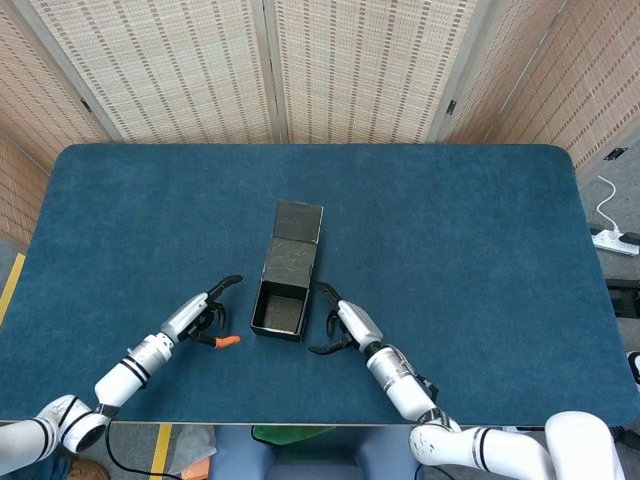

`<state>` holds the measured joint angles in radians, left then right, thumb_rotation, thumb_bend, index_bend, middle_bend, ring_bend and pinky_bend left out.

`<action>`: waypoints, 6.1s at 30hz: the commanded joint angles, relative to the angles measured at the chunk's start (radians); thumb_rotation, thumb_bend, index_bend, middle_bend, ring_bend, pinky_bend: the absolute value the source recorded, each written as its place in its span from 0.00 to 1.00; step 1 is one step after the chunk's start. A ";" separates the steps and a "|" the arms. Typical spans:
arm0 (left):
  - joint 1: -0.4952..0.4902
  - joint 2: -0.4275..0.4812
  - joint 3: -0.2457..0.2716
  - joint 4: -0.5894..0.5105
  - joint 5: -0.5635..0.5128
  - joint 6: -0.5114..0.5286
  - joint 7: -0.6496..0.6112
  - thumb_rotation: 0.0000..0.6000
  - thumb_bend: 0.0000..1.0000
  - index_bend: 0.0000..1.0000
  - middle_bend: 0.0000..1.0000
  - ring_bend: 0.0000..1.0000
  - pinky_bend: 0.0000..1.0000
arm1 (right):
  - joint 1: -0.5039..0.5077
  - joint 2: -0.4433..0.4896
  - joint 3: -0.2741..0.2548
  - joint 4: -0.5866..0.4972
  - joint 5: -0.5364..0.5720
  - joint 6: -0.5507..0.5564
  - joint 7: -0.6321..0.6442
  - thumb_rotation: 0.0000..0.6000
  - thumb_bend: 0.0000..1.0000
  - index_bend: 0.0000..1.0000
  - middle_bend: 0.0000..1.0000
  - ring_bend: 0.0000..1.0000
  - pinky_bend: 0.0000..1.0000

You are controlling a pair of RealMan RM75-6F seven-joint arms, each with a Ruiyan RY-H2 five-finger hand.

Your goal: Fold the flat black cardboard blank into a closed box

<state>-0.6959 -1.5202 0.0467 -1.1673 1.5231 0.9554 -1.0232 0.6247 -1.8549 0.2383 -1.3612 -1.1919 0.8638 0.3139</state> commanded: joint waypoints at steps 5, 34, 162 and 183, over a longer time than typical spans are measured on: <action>-0.047 -0.078 -0.029 0.099 0.004 -0.065 -0.129 1.00 0.21 0.00 0.00 0.61 0.92 | -0.046 0.191 0.061 -0.220 -0.039 0.099 -0.005 1.00 0.00 0.00 0.01 0.58 1.00; -0.145 -0.218 0.016 0.293 0.084 -0.126 -0.425 1.00 0.20 0.14 0.17 0.61 0.91 | -0.040 0.252 0.077 -0.253 0.039 0.114 0.012 1.00 0.00 0.00 0.06 0.59 1.00; 0.258 0.210 -0.151 -0.401 -0.376 0.336 1.225 1.00 0.20 0.00 0.00 0.22 0.44 | -0.062 0.406 -0.143 -0.239 -0.178 0.524 -0.716 1.00 0.39 0.29 0.37 0.33 0.59; 0.531 0.302 -0.025 -0.501 -0.165 0.655 1.251 1.00 0.20 0.00 0.00 0.07 0.18 | -0.457 0.691 -0.312 -0.240 -0.301 0.780 -0.296 1.00 0.39 0.12 0.17 0.04 0.20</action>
<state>-0.1797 -1.2248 0.0091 -1.6613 1.3400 1.5952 0.2256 0.1832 -1.1721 -0.0654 -1.6083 -1.4832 1.6343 0.0031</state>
